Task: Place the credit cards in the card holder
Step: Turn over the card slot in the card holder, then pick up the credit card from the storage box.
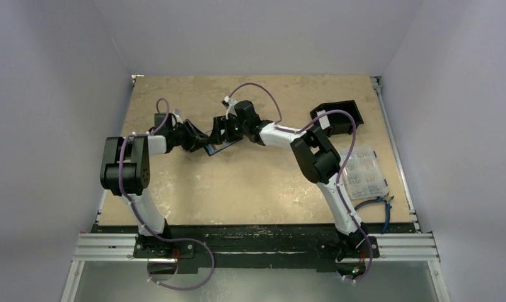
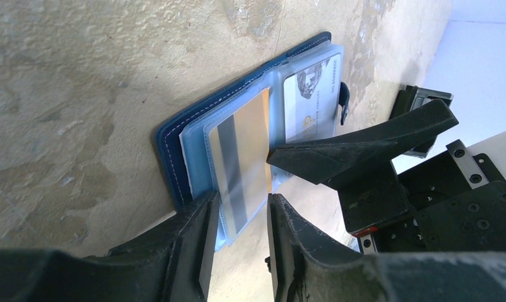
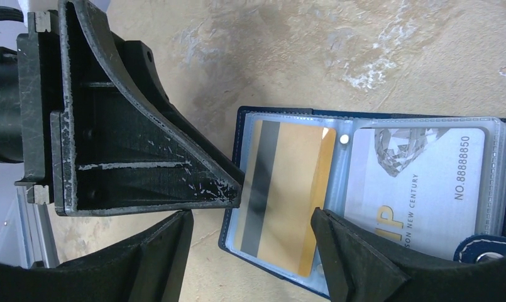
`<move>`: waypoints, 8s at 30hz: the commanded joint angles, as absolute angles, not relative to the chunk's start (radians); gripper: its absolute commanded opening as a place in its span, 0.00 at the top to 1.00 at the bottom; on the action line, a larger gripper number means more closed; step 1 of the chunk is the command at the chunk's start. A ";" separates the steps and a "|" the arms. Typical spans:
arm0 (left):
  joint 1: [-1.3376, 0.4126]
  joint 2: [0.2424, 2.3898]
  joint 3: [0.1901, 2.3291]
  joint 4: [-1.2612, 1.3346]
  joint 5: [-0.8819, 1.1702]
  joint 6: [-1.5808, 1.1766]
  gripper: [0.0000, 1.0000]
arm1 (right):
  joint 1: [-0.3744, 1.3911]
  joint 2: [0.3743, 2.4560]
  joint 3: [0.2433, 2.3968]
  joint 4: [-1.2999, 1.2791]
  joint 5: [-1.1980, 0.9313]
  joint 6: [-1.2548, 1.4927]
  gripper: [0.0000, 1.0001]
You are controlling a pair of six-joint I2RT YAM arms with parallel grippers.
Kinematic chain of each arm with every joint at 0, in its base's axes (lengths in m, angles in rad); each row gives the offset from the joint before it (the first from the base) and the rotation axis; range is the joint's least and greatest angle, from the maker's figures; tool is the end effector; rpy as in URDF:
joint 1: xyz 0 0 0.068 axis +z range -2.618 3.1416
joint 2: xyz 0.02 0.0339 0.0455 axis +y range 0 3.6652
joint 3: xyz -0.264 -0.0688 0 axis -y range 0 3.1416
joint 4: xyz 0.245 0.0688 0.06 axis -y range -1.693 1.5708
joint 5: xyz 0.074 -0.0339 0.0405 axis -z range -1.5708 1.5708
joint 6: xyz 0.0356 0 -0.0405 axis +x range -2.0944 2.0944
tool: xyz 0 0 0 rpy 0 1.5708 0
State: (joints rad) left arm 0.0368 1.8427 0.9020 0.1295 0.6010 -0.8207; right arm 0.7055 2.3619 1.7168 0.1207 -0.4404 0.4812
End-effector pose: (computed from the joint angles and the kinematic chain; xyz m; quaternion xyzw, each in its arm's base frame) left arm 0.3554 -0.0071 0.1303 -0.2690 0.8524 -0.3893 0.2223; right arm 0.3948 0.3562 0.1466 -0.2031 0.8278 0.4295 0.2985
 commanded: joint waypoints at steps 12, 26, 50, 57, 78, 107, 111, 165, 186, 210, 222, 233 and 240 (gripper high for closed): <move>-0.035 1.818 0.952 0.259 0.643 -0.905 0.70 | 0.709 2.370 1.693 0.103 -0.479 0.486 0.18; -0.063 1.880 1.022 0.282 0.651 -0.938 0.69 | 0.709 2.265 1.717 -0.019 -0.358 0.483 0.13; -0.178 1.976 1.412 -0.159 0.498 -0.690 0.38 | 0.412 1.768 1.493 -0.366 0.119 0.185 0.12; -0.193 1.729 1.350 -0.231 0.427 -0.523 0.24 | 0.221 1.722 1.474 -0.447 0.073 0.185 0.08; -0.385 1.566 1.225 -0.163 0.500 -0.499 0.21 | -0.070 1.925 1.523 -0.412 -0.276 0.127 0.04; -0.396 1.568 1.209 -0.130 0.538 -0.522 0.21 | -0.081 1.930 1.475 -0.334 -0.487 0.172 0.19; -0.396 1.569 1.209 -0.129 0.540 -0.521 0.21 | -0.082 1.929 1.461 -0.326 -0.486 0.176 0.26; -0.405 1.629 1.206 -0.136 0.531 -0.514 0.20 | -0.142 1.753 1.458 -0.371 -0.153 0.247 1.00; -0.270 1.497 1.048 -0.151 0.429 -0.538 0.20 | 0.377 1.601 1.170 0.029 -0.656 0.499 1.00; -0.284 0.992 0.510 0.303 0.628 -1.246 0.31 | 0.530 2.065 0.884 1.850 -0.988 1.868 1.00; -0.304 0.884 0.604 -0.090 0.343 -1.191 0.25 | 0.530 2.056 0.861 1.780 -0.954 1.818 1.00; -0.307 1.029 0.502 0.357 0.524 -1.378 0.50 | 0.535 2.060 0.906 1.738 -0.956 1.814 1.00; -0.327 1.076 0.479 0.407 0.518 -1.384 0.93 | 0.551 2.061 0.930 1.664 -0.941 1.769 1.00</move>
State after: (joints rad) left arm -0.3149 1.0622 0.4900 0.3073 0.4957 -1.3708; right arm 0.5346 2.1044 0.8951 1.5284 -0.9703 1.8252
